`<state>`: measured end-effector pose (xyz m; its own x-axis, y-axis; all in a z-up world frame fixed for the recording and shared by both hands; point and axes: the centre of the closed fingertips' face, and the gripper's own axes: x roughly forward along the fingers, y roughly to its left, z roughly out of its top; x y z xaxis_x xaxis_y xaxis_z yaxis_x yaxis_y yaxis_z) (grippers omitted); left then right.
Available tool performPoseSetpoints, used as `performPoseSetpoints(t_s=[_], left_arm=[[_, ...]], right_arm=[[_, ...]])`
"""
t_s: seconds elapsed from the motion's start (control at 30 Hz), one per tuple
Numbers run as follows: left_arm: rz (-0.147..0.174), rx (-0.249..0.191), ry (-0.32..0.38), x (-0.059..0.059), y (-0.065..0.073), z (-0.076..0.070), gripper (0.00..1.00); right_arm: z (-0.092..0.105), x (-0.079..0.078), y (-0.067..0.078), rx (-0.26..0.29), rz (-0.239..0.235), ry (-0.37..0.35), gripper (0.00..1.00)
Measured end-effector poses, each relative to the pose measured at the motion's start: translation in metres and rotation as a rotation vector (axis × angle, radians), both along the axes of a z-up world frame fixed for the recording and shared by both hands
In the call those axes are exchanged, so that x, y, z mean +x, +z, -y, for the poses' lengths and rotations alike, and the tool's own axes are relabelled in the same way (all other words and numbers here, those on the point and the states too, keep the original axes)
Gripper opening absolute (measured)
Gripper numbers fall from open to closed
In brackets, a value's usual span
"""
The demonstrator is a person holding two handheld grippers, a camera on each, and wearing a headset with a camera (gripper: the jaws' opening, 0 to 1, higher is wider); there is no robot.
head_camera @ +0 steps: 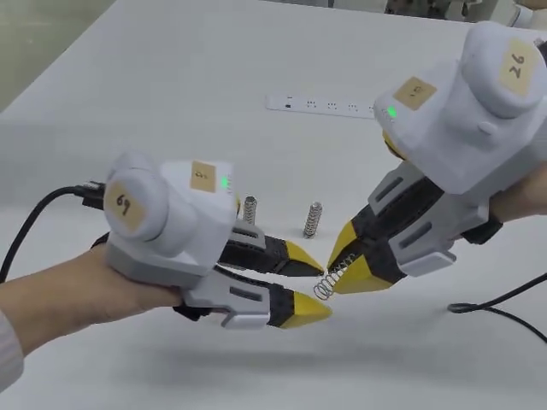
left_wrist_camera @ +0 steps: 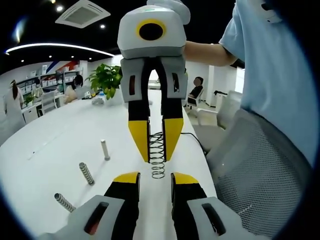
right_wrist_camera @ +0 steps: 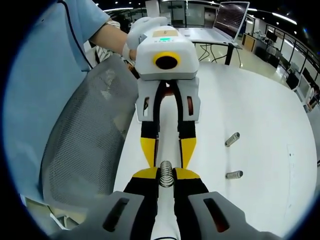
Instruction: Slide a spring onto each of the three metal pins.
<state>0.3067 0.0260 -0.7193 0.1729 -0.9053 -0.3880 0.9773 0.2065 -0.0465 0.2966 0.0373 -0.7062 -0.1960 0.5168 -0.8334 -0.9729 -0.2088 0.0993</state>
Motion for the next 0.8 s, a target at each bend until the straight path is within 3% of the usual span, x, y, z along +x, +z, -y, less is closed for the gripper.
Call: performPoseSetpoints(t_s=[0.33,0.8], left_arm=[[-0.007,0.003,0.038,-0.002,-0.004,-0.006,0.32],[-0.016,0.034,0.192,0.008,-0.012,-0.029,0.73]], right_arm=[[0.003,0.0,-0.001,-0.008,-0.001,-0.001,0.07],[0.01,0.002,-0.002,-0.022,0.005,-0.003,0.07]])
